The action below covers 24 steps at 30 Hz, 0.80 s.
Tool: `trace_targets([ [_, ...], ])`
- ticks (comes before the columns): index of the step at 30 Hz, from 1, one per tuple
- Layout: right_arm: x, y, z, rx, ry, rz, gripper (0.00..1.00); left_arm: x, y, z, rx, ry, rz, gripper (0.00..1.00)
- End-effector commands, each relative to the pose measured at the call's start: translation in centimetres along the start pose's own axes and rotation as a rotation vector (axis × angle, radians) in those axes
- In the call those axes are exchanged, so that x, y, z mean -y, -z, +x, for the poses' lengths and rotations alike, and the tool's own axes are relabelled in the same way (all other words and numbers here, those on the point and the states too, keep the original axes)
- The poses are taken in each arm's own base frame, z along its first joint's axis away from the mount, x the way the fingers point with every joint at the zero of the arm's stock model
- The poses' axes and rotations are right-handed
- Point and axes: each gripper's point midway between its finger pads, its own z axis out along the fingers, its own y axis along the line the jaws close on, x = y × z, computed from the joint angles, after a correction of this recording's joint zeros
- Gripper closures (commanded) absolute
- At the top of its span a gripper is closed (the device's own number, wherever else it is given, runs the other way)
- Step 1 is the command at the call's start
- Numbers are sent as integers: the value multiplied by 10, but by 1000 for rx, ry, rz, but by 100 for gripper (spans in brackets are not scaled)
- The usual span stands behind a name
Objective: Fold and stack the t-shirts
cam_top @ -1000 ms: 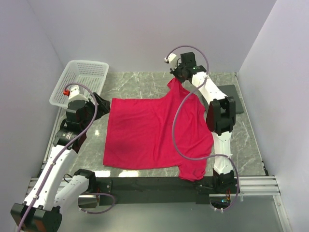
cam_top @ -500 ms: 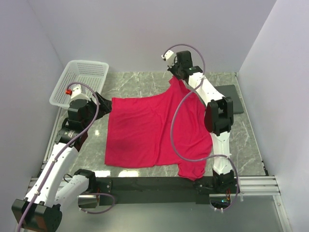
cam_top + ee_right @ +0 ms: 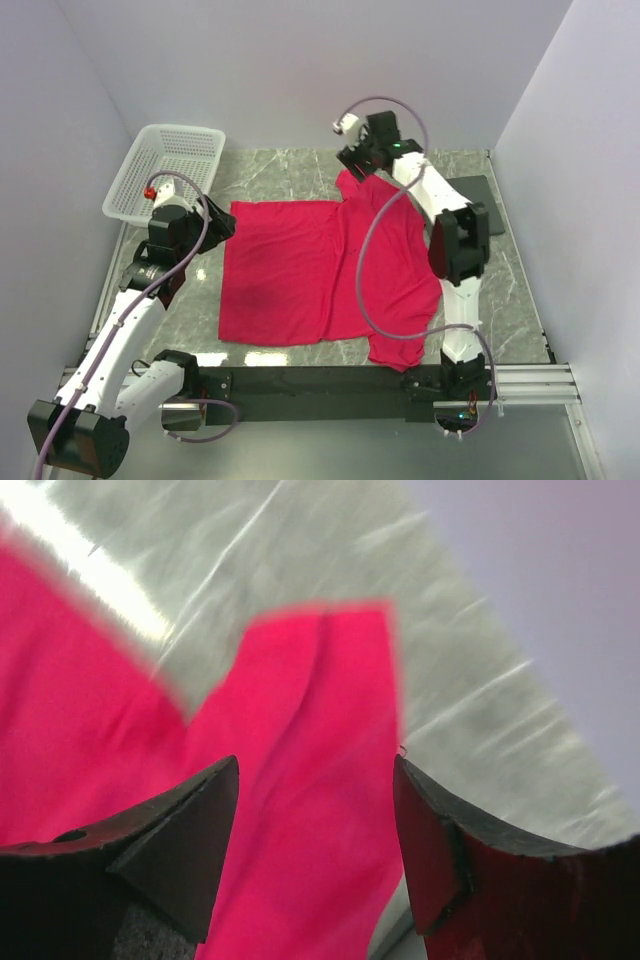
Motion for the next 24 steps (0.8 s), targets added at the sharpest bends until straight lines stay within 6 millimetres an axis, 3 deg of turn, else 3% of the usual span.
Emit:
trace_targets([
  [1,-13,80,3,59,-20,-227,30,-2,3,18,-76,45,2,17],
  [2,-27,104,33,-8,-44,-314,30,-1,5,24,-104,68,6,18],
  [4,-55,133,56,-20,49,-478,30,-6,6,35,-149,108,-24,19],
  [5,-90,154,91,-99,26,-625,30,-9,11,50,-219,146,-45,19],
  [6,-97,175,97,-84,132,-658,30,-13,12,59,-257,164,-64,19],
  [7,-122,189,126,-140,135,-738,29,-18,14,70,-298,187,-93,19],
  [8,-132,215,133,-148,160,-763,29,-23,20,87,-370,226,-121,19],
  [10,-151,237,152,-145,217,-808,29,-29,24,109,-456,267,-151,20],
  [11,-172,250,175,-178,211,-867,30,-33,27,123,-505,298,-168,21],
  [12,-178,265,172,-136,267,-839,30,-32,32,135,-564,319,-168,23],
  [13,-195,274,189,-155,263,-873,30,-36,36,147,-606,338,-180,26],
  [15,-208,293,193,-135,321,-850,30,-37,42,157,-645,371,-188,27],
  [16,-228,299,205,-154,344,-892,30,-40,47,165,-676,380,-198,28],
  [18,-238,304,209,-133,377,-855,31,-42,53,168,-679,396,-206,28],
  [19,-248,306,224,-166,399,-871,31,-47,57,172,-692,400,-230,28],
  [24,-258,306,234,-186,381,-845,34,-65,71,192,-757,445,-354,28],
])
